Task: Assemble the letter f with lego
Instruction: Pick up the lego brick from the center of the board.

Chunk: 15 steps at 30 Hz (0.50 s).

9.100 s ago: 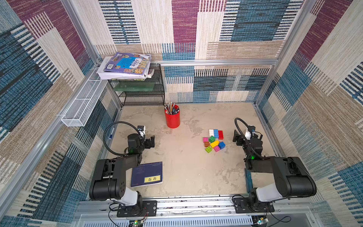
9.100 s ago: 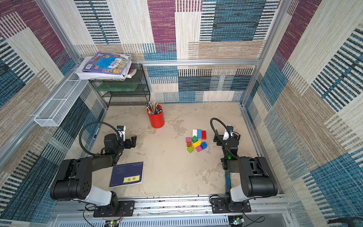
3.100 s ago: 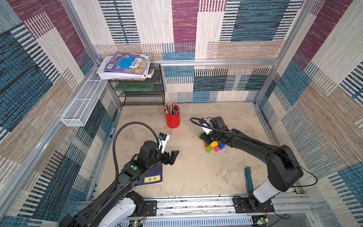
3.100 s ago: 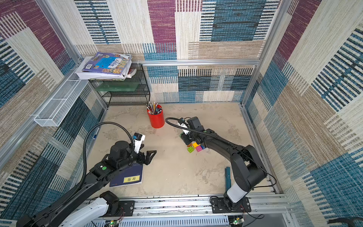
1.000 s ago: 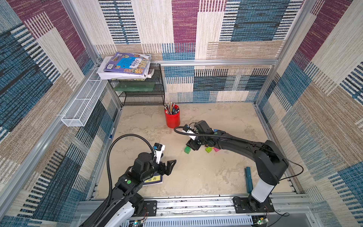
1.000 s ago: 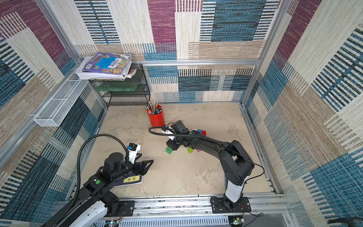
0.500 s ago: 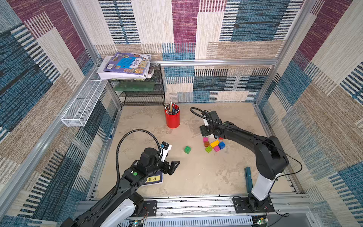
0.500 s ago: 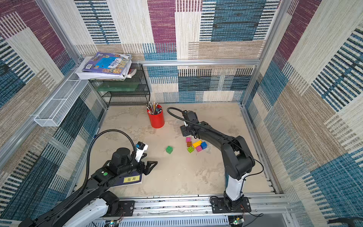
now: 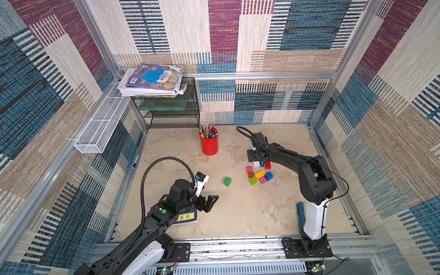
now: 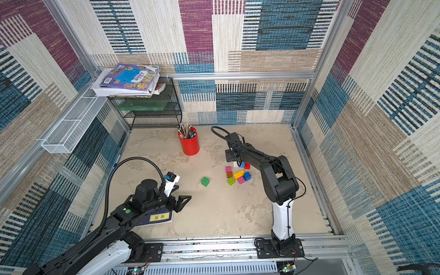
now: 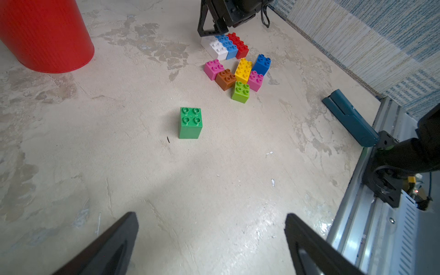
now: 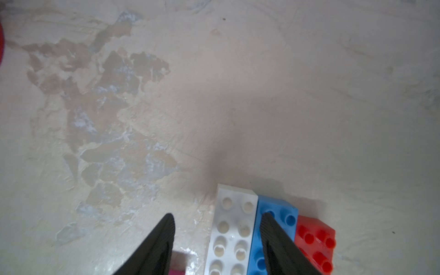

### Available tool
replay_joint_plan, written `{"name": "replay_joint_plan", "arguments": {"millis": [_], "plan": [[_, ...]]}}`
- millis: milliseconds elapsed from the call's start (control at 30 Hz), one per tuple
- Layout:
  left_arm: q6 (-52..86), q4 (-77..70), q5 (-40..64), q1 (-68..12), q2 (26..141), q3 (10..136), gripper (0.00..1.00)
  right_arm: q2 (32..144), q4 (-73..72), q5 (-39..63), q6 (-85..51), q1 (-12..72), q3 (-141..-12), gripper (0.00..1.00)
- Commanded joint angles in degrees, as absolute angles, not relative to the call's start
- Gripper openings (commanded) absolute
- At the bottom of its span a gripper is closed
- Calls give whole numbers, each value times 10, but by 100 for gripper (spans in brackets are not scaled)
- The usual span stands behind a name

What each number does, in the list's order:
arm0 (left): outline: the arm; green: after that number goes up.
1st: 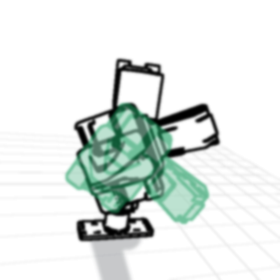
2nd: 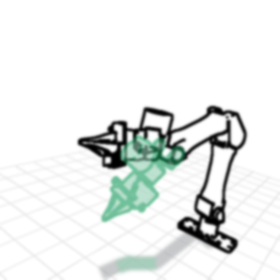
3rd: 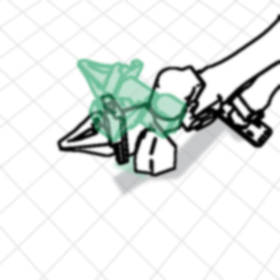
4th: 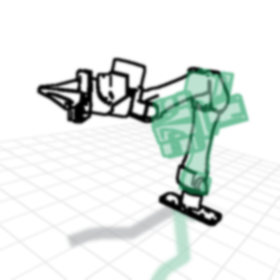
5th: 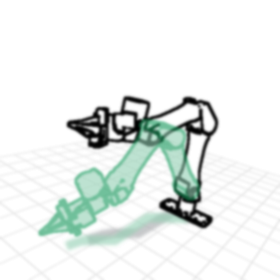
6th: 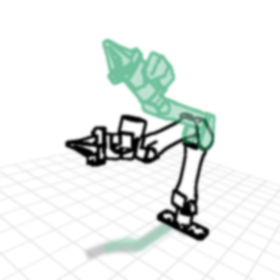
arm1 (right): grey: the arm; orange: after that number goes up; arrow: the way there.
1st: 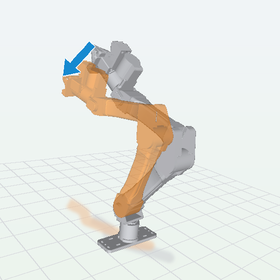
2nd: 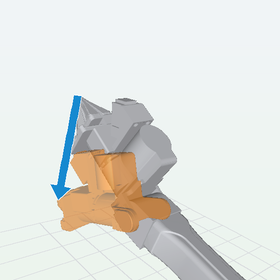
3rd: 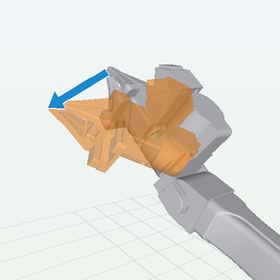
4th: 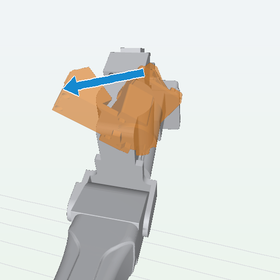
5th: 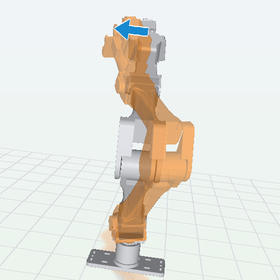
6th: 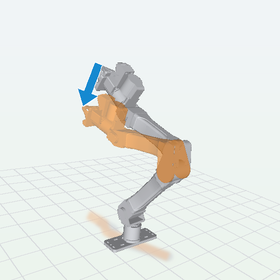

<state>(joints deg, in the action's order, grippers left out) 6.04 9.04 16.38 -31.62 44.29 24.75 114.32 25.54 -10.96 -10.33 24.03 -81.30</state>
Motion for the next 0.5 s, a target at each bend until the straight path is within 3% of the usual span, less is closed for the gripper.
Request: {"name": "replay_joint_plan", "arguments": {"millis": [0,467], "plan": [[54,75,156,-316,440,245,99,1150,260,-114,-118,240,-817,59],[55,76,154,-316,442,245,99,1158,254,-97,-119,238,-803,58]]}}
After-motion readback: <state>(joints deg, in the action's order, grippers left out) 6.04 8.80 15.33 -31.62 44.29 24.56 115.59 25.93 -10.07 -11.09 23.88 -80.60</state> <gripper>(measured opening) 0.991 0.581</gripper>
